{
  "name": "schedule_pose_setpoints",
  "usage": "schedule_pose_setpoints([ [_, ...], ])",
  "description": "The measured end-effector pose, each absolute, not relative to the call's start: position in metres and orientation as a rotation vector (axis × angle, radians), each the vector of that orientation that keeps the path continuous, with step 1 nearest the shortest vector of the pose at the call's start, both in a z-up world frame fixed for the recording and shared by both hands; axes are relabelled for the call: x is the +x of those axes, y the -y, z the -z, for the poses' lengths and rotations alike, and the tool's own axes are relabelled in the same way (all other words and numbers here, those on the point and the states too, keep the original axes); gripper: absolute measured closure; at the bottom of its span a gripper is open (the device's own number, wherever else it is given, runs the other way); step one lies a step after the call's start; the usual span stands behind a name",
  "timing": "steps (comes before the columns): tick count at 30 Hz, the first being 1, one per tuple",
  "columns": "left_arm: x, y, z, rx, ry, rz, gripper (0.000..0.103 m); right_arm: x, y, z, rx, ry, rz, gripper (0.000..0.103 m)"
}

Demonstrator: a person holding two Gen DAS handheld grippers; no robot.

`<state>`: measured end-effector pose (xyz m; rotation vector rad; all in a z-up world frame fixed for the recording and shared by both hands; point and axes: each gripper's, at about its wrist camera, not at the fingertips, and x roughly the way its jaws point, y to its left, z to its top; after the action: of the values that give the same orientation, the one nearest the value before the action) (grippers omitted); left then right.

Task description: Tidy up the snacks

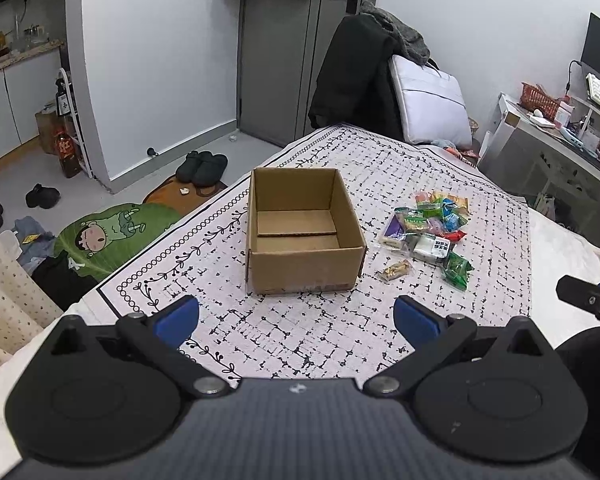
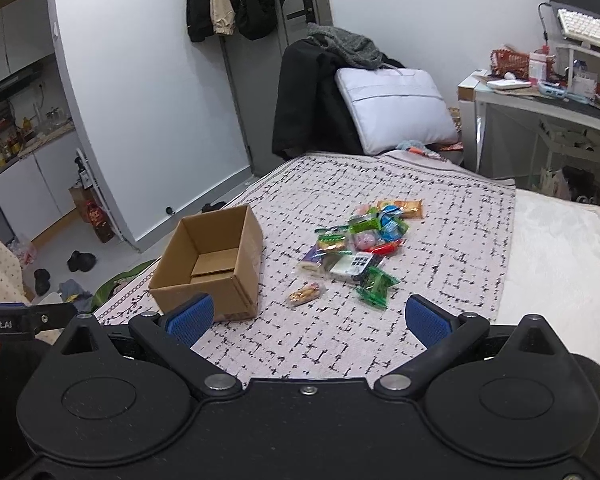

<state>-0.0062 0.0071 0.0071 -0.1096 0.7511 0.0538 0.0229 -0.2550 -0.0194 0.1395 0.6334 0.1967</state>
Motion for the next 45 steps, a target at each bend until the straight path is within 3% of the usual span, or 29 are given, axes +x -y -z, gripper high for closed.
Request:
schedule_pose_setpoints([
  [21, 0.047, 0.020, 0.006, -0.129, -0.757, -0.029, 0.001, 0.086, 0.282, 0.052, 0.193, -0.660, -0.132, 0.002],
  [25, 0.063, 0.033, 0.011, -0.122, -0.765, -0.012, 0.002, 0.101, 0.291, 0.064, 0.228, -0.681, -0.122, 0.010],
  [33, 0.093, 0.065, 0.026, -0.103, -0.780, 0.030, 0.004, 0.127, 0.310, 0.089, 0.372, -0.738, -0.133, 0.017],
  [45, 0.139, 0.106, 0.056, -0.095, -0.843, 0.077, 0.021, 0.165, 0.333, 0.124, 0.540, -0.802, -0.151, 0.035],
])
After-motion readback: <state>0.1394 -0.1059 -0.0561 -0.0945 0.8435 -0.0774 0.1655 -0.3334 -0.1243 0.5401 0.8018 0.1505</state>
